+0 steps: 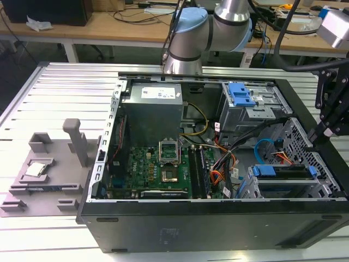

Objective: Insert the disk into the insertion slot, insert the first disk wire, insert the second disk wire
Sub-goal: 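Insert the second disk wire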

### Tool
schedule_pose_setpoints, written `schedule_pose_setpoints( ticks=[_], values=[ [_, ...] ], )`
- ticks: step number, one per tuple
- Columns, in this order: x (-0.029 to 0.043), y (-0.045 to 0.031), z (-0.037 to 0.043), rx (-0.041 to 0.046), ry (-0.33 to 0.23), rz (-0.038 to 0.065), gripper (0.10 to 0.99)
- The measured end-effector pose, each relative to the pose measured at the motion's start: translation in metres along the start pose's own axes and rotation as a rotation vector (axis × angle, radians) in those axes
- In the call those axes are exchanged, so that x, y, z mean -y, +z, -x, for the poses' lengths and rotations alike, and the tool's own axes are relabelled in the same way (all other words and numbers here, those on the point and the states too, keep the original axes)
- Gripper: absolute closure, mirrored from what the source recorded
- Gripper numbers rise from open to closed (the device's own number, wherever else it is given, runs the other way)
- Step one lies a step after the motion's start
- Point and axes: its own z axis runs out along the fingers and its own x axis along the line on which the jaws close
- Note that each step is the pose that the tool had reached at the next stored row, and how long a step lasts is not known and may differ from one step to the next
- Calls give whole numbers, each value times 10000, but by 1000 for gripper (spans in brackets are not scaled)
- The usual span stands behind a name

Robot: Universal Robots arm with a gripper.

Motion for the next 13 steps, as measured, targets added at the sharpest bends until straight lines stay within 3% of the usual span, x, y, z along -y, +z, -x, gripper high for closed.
schedule_pose_setpoints(
  ticks=[3,5,7,13],
  values=[
    [0,0,0,1,0,0,973],
    [0,-1,0,0,0,0,725],
    [-2,-2,0,-1,-1,0,725],
    [-129,4,-4,2,0,0,725]
  ],
)
